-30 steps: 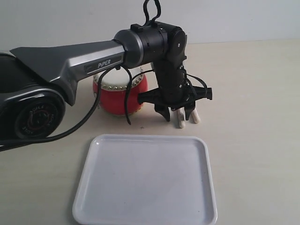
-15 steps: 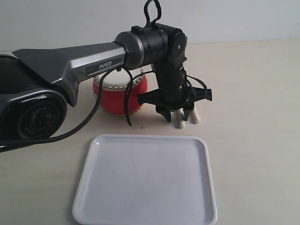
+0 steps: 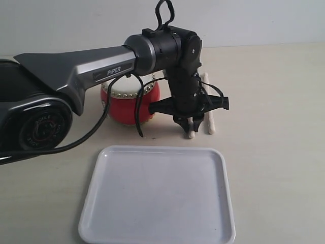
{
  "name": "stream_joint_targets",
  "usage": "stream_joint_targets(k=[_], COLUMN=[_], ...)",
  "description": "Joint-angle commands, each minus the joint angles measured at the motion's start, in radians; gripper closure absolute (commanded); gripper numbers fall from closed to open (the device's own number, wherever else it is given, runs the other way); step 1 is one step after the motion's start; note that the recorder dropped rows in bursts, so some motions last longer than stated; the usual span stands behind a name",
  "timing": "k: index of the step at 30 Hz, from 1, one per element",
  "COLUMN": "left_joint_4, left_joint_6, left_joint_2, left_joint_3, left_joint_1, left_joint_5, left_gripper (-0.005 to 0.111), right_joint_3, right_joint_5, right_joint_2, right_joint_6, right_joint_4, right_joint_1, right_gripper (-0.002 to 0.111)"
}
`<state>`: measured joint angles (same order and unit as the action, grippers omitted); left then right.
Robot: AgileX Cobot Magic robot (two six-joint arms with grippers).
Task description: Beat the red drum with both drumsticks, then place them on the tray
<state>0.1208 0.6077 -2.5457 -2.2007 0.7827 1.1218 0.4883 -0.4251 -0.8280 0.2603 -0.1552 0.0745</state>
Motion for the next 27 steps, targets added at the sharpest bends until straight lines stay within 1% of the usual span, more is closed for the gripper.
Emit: stream_joint_targets(k=[1,5,9,14,18,21,23,24,27], left_joint_4=[-0.005,-0.012,-0.011,-0.017,-0.019,-0.026,-0.047,-0.058,-0.056], left_joint_6=[-0.002,-0.005,-0.037,-0.112,-0.198,-0.259,-0.282,-0.294,-0.339], left_joint_2=[-0.008,0.003,0.044,0.123,0.205,0.272,0.322,0.353,0.447], left_joint_3=[0.0,0.0,0.0,0.0,0.0,0.008,0.024,0.039,0.101], left_joint_1=[-0.016,-0.028,-0.029,-0.027,-0.033,-0.042,-0.053,-0.062,-0.102], left_joint_5=[0.035,0.06,0.046,0.031,0.01,-0.01,-0.025,-0.032,-0.054], left_gripper=[0.107,0.107,0.107,0.107,0.107,0.107,0.107,0.107,0.107], right_joint_3=[0.007,0.007,0.007,0.007,0.009,0.044,0.082,0.104,0.169], right_joint_5=[0.014,0.013,0.013,0.036,0.026,-0.052,-0.111,-0.148,-0.195], right_joint_2=[-0.004,-0.004,-0.006,-0.036,-0.096,-0.168,-0.226,-0.26,-0.362], right_joint_6=[-0.005,-0.008,-0.05,-0.166,-0.173,-0.269,-0.366,-0.44,-0.55], right_joint_4=[0.002,0.002,0.002,-0.002,-0.004,-0.068,-0.167,-0.224,-0.342], right_joint_1=[0.003,0.003,0.003,0.003,0.003,0.003,0.003,0.003,0.003], right_gripper=[0.108,0.108,0.108,0.108,0.108,0.108,0.108,0.108,0.108])
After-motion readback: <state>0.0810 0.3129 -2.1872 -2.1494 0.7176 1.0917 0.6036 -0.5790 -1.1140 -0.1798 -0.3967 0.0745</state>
